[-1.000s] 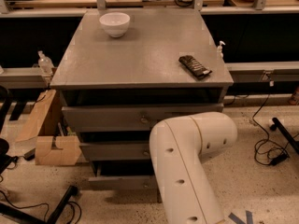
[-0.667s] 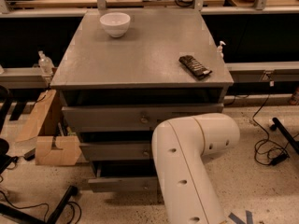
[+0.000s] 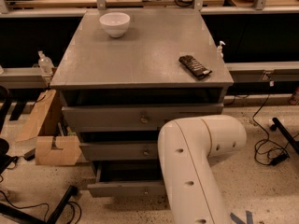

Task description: Open bottom drawer

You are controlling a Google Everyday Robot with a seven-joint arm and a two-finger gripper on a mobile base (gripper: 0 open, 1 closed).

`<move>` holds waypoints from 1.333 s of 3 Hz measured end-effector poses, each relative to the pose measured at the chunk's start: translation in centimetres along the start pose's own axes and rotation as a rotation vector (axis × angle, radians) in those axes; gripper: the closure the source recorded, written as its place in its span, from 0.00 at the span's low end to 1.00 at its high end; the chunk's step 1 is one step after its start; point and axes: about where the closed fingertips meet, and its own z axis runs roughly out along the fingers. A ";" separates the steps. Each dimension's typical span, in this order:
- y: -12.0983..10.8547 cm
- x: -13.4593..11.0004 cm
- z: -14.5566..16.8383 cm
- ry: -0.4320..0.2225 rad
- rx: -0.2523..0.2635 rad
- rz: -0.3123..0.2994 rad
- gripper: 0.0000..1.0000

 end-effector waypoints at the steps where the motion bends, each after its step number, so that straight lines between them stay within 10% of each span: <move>1: 1.5 0.3 -0.5 0.001 -0.020 0.013 1.00; 4: 4.3 0.7 -1.3 0.009 -0.064 0.046 1.00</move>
Offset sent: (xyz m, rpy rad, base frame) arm -0.2815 -0.0423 0.0381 0.0300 0.3838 -0.1777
